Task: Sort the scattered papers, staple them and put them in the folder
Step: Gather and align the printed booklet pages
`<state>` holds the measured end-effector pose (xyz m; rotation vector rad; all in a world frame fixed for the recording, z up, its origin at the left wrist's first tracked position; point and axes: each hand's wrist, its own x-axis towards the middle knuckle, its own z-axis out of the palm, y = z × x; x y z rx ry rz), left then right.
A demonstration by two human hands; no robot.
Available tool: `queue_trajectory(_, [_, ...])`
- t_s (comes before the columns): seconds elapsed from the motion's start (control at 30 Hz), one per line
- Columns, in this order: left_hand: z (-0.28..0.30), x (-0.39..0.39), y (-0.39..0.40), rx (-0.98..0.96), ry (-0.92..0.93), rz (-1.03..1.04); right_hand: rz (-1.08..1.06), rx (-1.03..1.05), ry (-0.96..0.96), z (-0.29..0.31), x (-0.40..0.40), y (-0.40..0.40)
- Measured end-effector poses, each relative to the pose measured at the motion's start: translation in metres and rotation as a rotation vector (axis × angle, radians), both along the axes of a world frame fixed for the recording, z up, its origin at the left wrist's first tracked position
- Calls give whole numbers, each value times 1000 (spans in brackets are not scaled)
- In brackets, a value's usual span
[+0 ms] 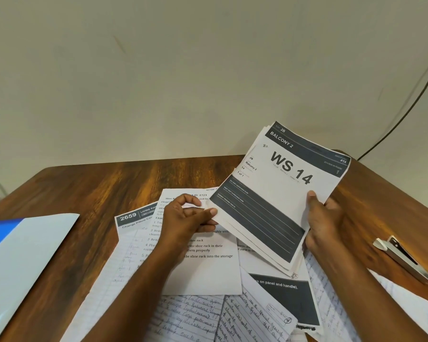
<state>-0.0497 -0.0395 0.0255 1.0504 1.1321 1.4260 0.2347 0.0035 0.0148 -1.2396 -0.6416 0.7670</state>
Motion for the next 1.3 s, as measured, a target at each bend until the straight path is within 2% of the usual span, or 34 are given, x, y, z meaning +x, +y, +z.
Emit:
queue_trajectory(0.3, [-1,-16,5,-48,-61,-153,10,-11,-75,3,-3,-1])
queue_trajectory(0.47, [4,-15,0,-95,28,-238,22,12,-118,9,-9,-5])
queue_trajectory(0.57, [8,-7,-4,-59,154,-223,40,66,-124,13,-19,-8])
queue_trajectory(0.77, [3,1,-5,-43,152,-122,230,199,-47,29,-32,-21])
queue_trajectory(0.9, [-2,11,-2,52,139,90,348,164,-206,20,-45,-27])
queue_trajectory(1.03, [2,22,-8,139,62,77,345,123,-280,16,-56,-28])
queue_trajectory(1.17, [17,12,-10,255,63,31,335,151,-162,27,-45,-28])
queue_trajectory(1.3, [17,8,-11,387,179,170,405,191,-13,34,-33,-33])
